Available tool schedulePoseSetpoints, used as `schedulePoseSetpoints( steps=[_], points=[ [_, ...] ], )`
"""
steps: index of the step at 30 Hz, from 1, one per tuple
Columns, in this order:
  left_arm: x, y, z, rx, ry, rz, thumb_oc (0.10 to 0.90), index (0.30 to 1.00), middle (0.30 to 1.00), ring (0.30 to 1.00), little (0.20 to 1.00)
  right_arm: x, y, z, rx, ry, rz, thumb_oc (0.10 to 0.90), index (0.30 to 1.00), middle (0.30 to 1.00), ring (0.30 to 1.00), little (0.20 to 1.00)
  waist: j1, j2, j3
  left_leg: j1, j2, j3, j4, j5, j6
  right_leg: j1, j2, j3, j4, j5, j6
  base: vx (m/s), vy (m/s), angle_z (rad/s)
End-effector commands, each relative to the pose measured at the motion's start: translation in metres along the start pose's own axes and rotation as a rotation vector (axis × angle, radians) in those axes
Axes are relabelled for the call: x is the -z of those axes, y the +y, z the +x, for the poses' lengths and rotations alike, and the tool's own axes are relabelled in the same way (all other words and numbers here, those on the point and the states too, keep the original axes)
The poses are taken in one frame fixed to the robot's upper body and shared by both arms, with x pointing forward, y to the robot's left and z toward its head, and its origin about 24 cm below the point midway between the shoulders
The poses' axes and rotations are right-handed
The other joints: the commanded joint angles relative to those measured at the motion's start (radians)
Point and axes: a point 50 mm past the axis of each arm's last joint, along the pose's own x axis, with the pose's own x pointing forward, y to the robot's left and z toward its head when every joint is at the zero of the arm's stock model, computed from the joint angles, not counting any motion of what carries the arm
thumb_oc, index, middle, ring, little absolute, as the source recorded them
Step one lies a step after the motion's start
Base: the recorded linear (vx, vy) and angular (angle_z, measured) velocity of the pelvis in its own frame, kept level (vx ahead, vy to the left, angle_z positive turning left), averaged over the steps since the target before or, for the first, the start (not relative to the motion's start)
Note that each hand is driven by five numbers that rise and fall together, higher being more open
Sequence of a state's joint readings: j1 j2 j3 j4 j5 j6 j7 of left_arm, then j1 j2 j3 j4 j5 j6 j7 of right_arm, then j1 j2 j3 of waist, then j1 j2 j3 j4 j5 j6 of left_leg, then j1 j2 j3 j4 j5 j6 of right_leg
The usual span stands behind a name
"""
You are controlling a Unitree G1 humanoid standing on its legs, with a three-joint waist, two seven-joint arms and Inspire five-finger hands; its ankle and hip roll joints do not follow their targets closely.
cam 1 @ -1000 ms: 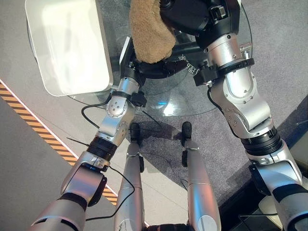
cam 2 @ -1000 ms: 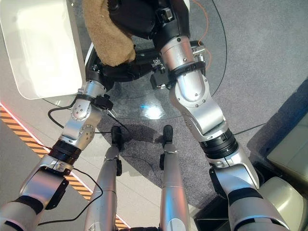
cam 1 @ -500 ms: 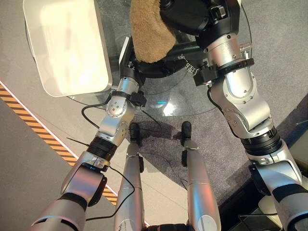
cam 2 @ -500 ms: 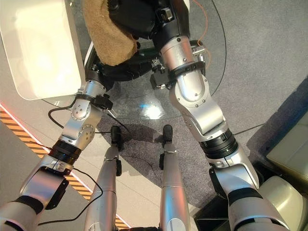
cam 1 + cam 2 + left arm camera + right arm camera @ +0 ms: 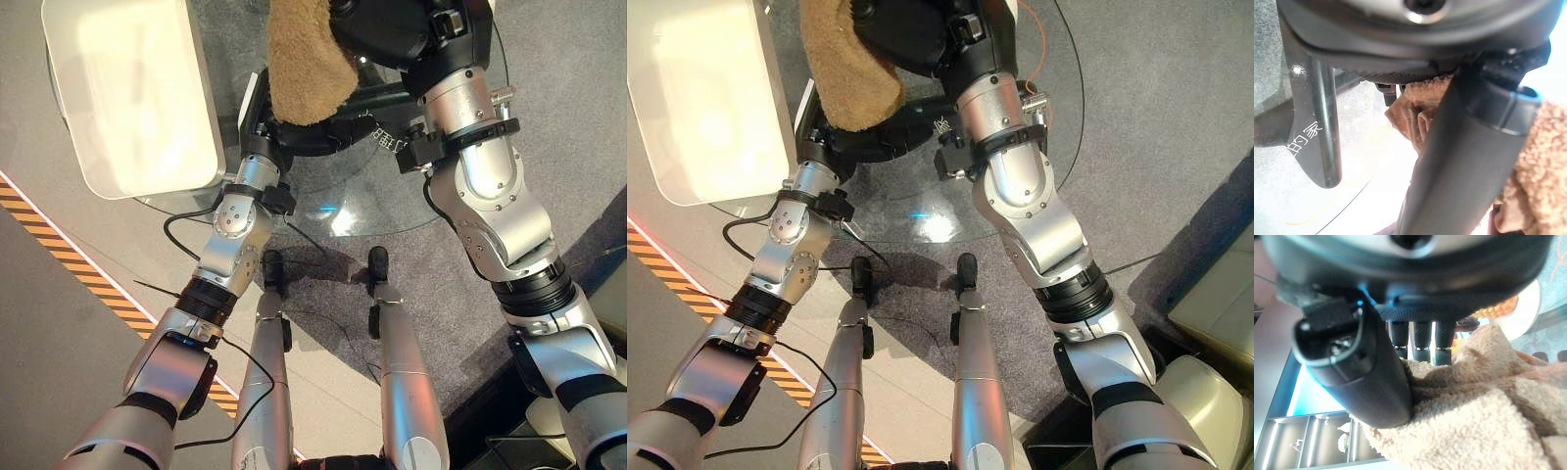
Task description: Wipe the table with a cloth and put it in the basket.
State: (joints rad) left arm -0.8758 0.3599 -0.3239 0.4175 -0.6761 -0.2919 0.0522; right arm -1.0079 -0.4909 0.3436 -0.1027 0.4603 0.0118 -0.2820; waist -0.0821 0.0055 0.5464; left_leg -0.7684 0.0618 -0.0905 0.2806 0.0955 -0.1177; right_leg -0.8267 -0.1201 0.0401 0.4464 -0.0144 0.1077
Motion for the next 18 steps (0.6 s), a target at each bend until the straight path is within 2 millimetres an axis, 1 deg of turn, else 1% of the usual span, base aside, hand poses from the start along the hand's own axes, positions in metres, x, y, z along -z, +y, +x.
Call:
schedulePoseSetpoints(
  steps=[1, 18],
  points=[
    [-0.077, -0.035, 0.026, 0.177, -0.33, -0.031, 0.8, 0.9, 0.9, 0.9, 0.9, -0.098, 0.005, 0.008, -0.021, -0.497, 0.075, 0.1, 0.3, 0.3, 0.3, 0.2, 0.024, -0.045, -0.026, 0.044, -0.076, 0.098, 0.023, -0.059, 0.089, 0.089, 0.124, -0.06, -0.083, -0.018, -0.079, 0.0, 0.0, 0.0],
    [-0.081, -0.029, 0.024, 0.169, -0.336, -0.038, 0.8, 0.9, 0.9, 0.9, 0.9, -0.099, -0.011, 0.01, 0.088, -0.514, 0.047, 0.1, 0.3, 0.3, 0.3, 0.2, 0.026, -0.049, -0.026, 0.045, -0.077, 0.096, 0.025, -0.062, 0.09, 0.091, 0.123, -0.06, -0.083, -0.015, -0.077, 0.0, 0.0, 0.0]
  ],
)
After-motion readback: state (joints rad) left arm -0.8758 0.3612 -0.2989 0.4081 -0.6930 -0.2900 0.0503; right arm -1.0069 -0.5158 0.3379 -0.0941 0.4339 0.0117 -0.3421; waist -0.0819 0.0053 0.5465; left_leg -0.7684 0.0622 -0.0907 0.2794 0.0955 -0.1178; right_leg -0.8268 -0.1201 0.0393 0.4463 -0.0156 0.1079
